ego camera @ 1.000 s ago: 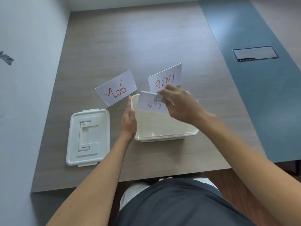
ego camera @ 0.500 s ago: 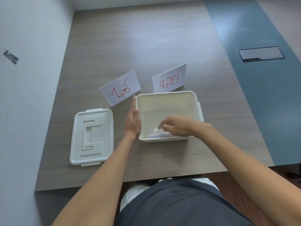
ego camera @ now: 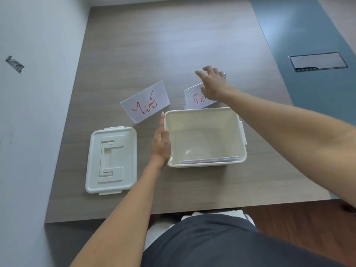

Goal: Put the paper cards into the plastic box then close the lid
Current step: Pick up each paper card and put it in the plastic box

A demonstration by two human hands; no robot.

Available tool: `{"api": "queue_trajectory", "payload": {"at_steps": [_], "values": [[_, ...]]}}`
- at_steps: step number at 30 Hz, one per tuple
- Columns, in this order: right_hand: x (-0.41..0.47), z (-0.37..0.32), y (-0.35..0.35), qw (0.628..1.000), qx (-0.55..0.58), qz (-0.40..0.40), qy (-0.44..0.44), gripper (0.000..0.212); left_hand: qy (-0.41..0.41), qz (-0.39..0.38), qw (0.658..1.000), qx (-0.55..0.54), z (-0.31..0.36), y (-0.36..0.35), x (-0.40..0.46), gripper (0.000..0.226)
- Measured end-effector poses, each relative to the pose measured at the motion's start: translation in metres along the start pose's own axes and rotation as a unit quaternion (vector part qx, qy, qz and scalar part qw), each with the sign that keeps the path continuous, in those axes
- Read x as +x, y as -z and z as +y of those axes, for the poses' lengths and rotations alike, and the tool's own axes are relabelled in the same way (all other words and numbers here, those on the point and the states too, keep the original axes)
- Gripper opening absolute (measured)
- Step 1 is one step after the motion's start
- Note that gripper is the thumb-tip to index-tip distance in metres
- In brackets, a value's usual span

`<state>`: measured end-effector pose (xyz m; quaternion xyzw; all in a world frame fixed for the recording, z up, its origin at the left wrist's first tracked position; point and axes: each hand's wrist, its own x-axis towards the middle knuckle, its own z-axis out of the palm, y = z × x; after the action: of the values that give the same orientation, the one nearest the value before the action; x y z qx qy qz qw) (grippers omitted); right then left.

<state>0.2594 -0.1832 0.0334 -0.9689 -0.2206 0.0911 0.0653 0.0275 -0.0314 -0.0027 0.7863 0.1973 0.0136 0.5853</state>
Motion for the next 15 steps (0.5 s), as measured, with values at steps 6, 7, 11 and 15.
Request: {"api": "queue_trajectory", "payload": {"at_steps": [6, 7, 11, 15], "values": [[-0.004, 0.025, -0.01, 0.988, -0.143, -0.022, 0.048, 0.047, -0.003, -0.006, 1.0, -0.007, -0.002, 0.0, 0.002, 0.05], [-0.006, 0.026, -0.009, 0.986, -0.152, -0.018, 0.059, 0.044, -0.004, -0.005, 1.0, -0.008, -0.002, 0.0, 0.002, 0.05], [-0.01, 0.033, -0.005, 0.986, -0.143, 0.007, 0.091, 0.048, -0.002, -0.008, 1.0, -0.009, -0.002, 0.0, 0.002, 0.05], [-0.019, 0.03, 0.01, 0.984, -0.108, 0.081, 0.113, 0.057, -0.005, -0.011, 1.0, -0.013, 0.0, 0.0, 0.004, 0.049]]}}
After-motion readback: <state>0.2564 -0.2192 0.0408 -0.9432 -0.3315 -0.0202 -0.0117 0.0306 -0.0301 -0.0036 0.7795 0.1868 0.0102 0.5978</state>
